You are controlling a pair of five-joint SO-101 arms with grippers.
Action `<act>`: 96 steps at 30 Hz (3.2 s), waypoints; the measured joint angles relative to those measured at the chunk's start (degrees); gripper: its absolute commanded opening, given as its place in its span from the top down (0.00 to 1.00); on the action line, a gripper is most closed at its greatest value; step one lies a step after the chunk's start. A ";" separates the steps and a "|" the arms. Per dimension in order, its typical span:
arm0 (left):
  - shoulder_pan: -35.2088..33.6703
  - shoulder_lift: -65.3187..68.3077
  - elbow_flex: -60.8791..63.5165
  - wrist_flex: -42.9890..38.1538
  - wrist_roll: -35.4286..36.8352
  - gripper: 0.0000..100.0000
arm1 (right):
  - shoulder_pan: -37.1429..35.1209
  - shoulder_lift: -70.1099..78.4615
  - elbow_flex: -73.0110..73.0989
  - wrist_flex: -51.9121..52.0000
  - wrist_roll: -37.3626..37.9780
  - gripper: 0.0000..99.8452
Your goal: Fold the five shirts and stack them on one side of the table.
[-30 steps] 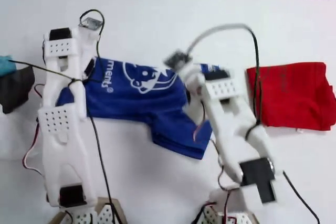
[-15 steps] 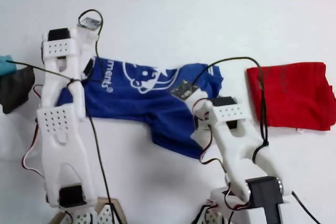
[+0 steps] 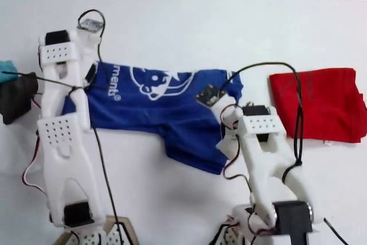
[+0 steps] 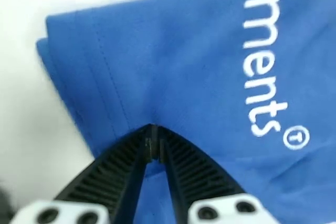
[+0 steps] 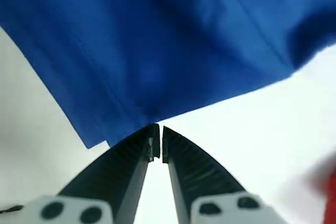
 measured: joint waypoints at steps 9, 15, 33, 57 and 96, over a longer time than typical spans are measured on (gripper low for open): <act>1.23 -0.09 -10.11 3.25 0.09 0.92 | 0.00 -19.25 0.00 5.80 0.09 0.95; 1.41 -0.09 -9.76 3.34 2.90 0.83 | 0.00 -23.56 4.13 10.81 0.09 0.80; 3.78 -31.38 36.22 -5.01 4.75 0.83 | -9.41 -32.79 19.25 3.87 2.29 0.80; 4.40 -39.12 52.48 -13.71 4.75 0.83 | -18.55 -32.79 24.00 -1.67 3.52 0.80; 24.35 -39.12 47.74 -3.78 11.69 0.83 | 5.80 -33.32 33.49 -13.71 3.60 0.80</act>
